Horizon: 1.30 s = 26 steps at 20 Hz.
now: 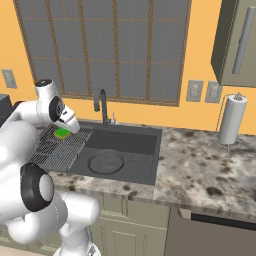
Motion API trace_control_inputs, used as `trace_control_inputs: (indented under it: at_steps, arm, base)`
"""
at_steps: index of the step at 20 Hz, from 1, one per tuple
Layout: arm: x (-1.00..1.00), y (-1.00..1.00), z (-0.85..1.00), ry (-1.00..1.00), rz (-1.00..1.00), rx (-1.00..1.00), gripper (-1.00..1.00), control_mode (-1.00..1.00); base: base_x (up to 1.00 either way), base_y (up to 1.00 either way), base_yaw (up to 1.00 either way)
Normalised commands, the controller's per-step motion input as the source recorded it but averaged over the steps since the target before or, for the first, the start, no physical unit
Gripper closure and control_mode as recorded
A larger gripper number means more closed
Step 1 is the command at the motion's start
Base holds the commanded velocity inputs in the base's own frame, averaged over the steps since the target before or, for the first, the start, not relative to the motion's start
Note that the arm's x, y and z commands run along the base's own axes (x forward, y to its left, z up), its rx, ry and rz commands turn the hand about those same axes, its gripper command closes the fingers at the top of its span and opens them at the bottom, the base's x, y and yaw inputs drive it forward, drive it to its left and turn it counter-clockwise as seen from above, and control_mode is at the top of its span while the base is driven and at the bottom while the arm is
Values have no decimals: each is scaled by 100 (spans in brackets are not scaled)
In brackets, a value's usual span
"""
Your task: Pick the pan and sponge and place them into the sink. Then turn on the water.
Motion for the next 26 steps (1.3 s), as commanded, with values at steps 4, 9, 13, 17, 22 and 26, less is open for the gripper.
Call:
trace_control_inputs:
  at_steps: [4,9,13,17,22,26]
  arm:
    - [-11,-45,0,-1,-5,0,100,-100]
    - [-8,-44,0,0,-5,0,100,-100]
    - [-5,-42,0,0,-4,0,100,-100]
    - [0,-30,-5,-1,-1,0,100,-100]
    - [5,-19,-23,-1,6,0,100,-100]
    - [9,-20,-22,-2,7,0,100,-100]
  base:
    - [0,0,0]
    - [0,0,0]
    - [0,0,0]
    - [0,0,0]
    - [0,0,0]
    - [0,0,0]
